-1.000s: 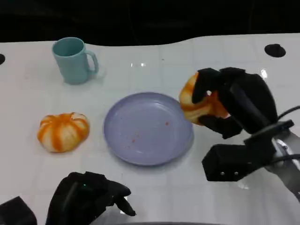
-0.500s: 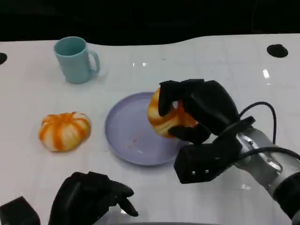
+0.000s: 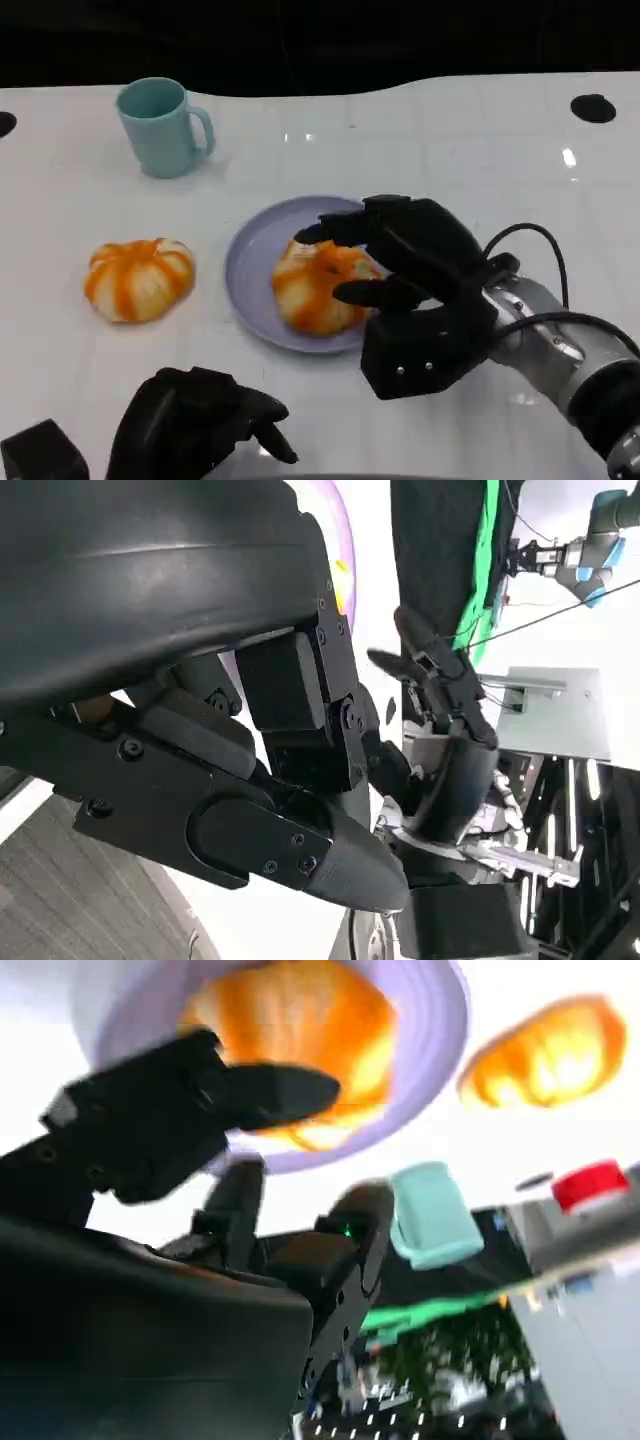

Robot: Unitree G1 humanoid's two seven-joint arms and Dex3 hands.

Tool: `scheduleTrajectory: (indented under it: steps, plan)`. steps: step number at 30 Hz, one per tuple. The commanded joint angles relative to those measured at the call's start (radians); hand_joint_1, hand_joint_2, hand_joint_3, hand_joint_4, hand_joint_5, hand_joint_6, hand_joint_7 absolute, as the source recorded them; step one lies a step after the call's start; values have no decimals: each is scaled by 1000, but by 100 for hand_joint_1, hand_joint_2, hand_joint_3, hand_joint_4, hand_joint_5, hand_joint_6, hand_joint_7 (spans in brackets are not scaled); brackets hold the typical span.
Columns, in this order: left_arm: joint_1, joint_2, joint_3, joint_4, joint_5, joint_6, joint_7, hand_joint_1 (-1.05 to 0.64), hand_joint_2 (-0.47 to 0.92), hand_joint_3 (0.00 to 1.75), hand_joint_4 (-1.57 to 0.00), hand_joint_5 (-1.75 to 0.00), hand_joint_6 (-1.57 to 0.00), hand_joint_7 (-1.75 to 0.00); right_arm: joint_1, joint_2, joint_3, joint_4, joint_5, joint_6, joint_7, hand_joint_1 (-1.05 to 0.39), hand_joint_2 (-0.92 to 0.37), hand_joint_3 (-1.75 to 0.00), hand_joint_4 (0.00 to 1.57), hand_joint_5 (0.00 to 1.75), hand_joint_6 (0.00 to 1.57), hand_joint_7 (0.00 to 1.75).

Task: Grasp the bread from the table and place it into the plate.

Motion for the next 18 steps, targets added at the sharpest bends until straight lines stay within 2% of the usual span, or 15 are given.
scheduleTrajectory:
  steps: [1,5,8,12,15,18]
  plan:
    - [7,10,3,1,11,-10,12,-96,90,0,-121,-92,-154,-1,22,-18,-7,-55,41,3,75,-59,-92,-37,0,33,23,0]
    - [6,11,4,1,6,-7,9,-96,90,0,-122,-92,-155,-1,58,-35,-10,-126,43,18,98,-62,-92,-37,0,30,19,0]
    - [9,9,4,-1,5,-8,10,-95,90,0,-122,-92,-154,0,99,-66,-17,-206,41,19,110,-63,-92,-36,0,35,20,1]
    - [11,6,2,-8,-2,4,9,-95,89,0,-122,-92,-155,0,169,-122,-46,-324,60,-16,118,-62,-92,-37,0,42,22,1]
    - [9,8,2,-7,-2,7,11,-95,89,0,-122,-92,-155,-1,224,-152,-75,-406,106,-37,142,-61,-92,-37,0,50,25,3]
    - [8,10,3,-8,-4,10,10,-95,89,0,-123,-91,-155,-1,309,-178,-116,-502,202,-67,188,-57,-92,-35,2,66,30,5]
